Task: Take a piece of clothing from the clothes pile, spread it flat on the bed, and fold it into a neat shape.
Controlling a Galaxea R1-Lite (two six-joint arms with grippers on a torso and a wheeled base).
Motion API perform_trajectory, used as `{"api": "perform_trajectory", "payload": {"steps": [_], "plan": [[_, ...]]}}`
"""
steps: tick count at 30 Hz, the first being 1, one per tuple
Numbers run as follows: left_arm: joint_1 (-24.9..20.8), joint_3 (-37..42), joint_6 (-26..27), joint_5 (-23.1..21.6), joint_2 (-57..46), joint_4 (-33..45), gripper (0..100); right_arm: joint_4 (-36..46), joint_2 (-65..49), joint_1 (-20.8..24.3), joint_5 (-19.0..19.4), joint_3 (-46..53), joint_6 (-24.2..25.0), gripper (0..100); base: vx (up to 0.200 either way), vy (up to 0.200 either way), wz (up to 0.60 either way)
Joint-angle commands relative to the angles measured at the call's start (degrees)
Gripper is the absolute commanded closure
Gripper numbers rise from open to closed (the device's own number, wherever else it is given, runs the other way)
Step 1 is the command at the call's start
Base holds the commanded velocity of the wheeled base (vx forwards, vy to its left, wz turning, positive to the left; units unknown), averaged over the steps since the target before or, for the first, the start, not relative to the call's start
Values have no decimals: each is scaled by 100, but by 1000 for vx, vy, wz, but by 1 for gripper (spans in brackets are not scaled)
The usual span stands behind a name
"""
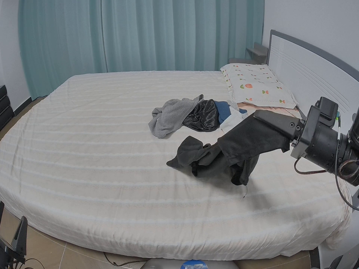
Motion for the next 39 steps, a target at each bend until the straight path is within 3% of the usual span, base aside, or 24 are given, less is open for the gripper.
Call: {"api": "perform_trajectory", "payload": {"steps": [1,3,10,13,21,25,29,34,39], "plan": [[-600,-538,75,-710,1988,-108,0,176,-376,124,1,-155,-168,100,0,0,0],[-671,-433,391,-789,2787,-160,0,167,-385,124,1,-102,-168,100,0,0,0],[-1233,-486,471,-991,4229,-231,0,176,-350,115,19,-102,-168,100,0,0,0],[-1585,-530,435,-991,5371,-784,0,185,-341,115,28,-84,-168,100,0,0,0],[-2007,-538,312,-965,7665,-2542,0,185,-323,98,37,-128,-204,100,0,0,0],[-2402,-802,-13,-921,9080,-3667,0,159,-227,98,45,-146,-212,100,0,0,0],[-2754,-1285,-426,-657,10197,-4449,0,150,-227,80,45,-190,-247,100,0,0,0],[-3009,-1971,-470,-103,11480,-5214,0,141,-218,71,45,-137,-291,100,0,0,0],[-3017,-2560,-479,37,12165,-5583,0,132,-235,63,19,-199,-291,100,0,0,0]]}}
